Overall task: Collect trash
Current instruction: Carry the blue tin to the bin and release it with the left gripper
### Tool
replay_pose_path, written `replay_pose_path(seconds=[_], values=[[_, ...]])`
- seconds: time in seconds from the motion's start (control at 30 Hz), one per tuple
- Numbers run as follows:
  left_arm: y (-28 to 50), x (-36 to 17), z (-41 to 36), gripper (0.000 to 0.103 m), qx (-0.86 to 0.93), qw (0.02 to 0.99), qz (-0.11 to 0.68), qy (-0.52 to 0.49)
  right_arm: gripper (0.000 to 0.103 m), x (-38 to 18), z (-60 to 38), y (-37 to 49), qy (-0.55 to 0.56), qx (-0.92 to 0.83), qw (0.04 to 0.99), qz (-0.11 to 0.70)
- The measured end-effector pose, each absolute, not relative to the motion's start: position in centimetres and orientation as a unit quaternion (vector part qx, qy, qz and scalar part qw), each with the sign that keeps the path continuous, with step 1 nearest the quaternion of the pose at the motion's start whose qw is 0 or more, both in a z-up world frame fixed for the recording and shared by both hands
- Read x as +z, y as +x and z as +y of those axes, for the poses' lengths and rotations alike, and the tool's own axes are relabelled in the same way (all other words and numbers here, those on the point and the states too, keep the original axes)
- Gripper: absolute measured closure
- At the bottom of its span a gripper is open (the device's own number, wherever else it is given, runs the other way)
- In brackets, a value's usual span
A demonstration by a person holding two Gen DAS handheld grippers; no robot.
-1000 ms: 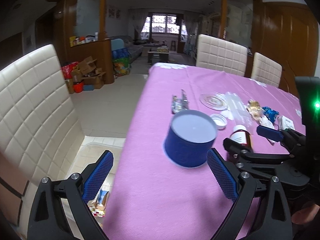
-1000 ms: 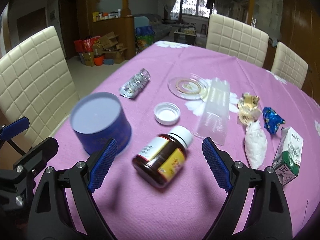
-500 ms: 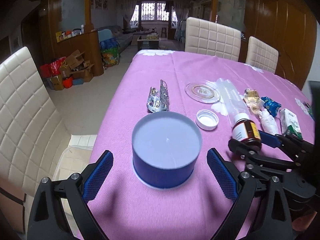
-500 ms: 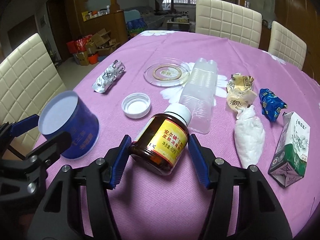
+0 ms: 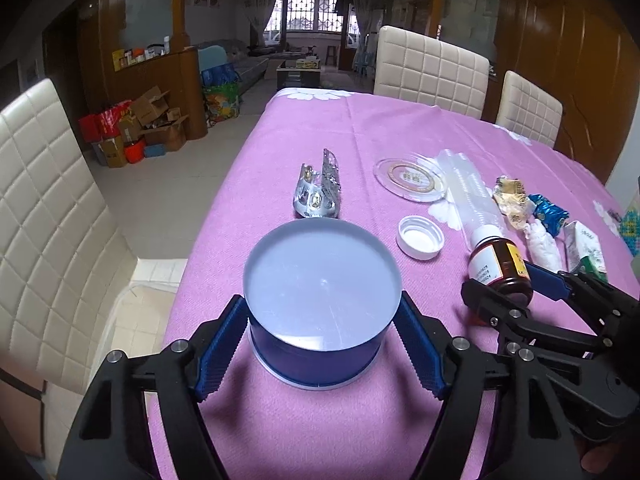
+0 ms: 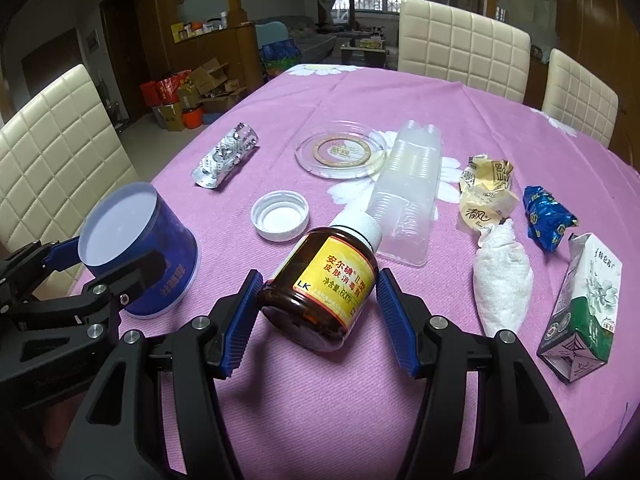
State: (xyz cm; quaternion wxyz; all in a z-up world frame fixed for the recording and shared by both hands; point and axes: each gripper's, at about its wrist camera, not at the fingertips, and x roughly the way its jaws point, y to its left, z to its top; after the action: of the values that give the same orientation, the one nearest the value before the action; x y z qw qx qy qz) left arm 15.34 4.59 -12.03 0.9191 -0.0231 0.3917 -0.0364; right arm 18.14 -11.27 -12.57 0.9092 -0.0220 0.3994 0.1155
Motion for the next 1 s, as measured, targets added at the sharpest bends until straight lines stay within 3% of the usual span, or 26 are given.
replay_pose_path(seconds=[1.0], values=[[7.3,-8.0,10.3,0.031,0.021,0.948,0.314,-0.049,0.044,-7.4,-5.6,11.9,-0.075,0.157,0.928,0.329]])
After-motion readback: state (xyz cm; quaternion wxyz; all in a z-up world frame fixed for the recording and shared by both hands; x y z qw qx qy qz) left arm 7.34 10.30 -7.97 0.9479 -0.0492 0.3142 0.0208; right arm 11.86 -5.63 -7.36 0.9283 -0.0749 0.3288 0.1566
